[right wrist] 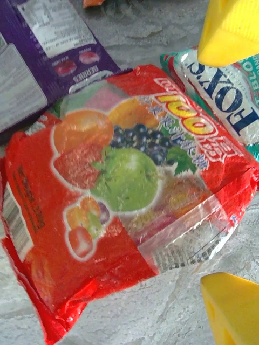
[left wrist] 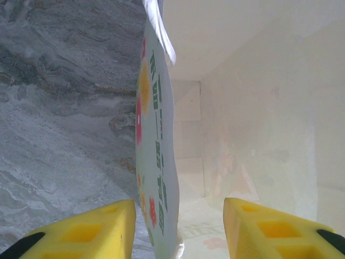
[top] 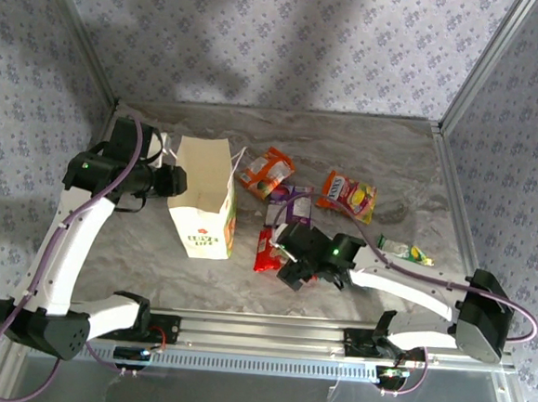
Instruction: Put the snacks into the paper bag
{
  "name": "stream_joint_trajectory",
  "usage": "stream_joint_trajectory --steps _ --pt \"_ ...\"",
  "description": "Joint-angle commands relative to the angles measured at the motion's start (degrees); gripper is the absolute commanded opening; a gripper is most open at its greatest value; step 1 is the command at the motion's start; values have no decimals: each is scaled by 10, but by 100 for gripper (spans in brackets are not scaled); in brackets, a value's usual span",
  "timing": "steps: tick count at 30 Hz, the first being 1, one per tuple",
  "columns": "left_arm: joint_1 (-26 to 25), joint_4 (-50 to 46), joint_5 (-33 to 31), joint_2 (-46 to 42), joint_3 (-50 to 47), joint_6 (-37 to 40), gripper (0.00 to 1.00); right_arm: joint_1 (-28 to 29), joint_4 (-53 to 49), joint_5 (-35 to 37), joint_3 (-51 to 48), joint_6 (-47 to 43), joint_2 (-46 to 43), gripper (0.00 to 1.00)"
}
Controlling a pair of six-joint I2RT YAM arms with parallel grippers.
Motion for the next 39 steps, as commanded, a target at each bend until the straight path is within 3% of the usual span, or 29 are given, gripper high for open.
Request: stream_joint_trajectory --steps 1,12,26,34,39 --pt "-4 3 11 -9 -3 2 46 12 6 13 -8 -18 15 100" --pt "-4 1 14 -8 -7 2 46 17 38 62 -2 -51 80 100" --pt "-4 4 18 -5 -7 3 46 17 87 54 2 -78 119 96" --pt "-4 2 18 -10 -3 2 46 13 81 60 8 -95 145 81" --pt "-4 0 18 -10 -3 1 46 11 77 69 8 -99 149 61"
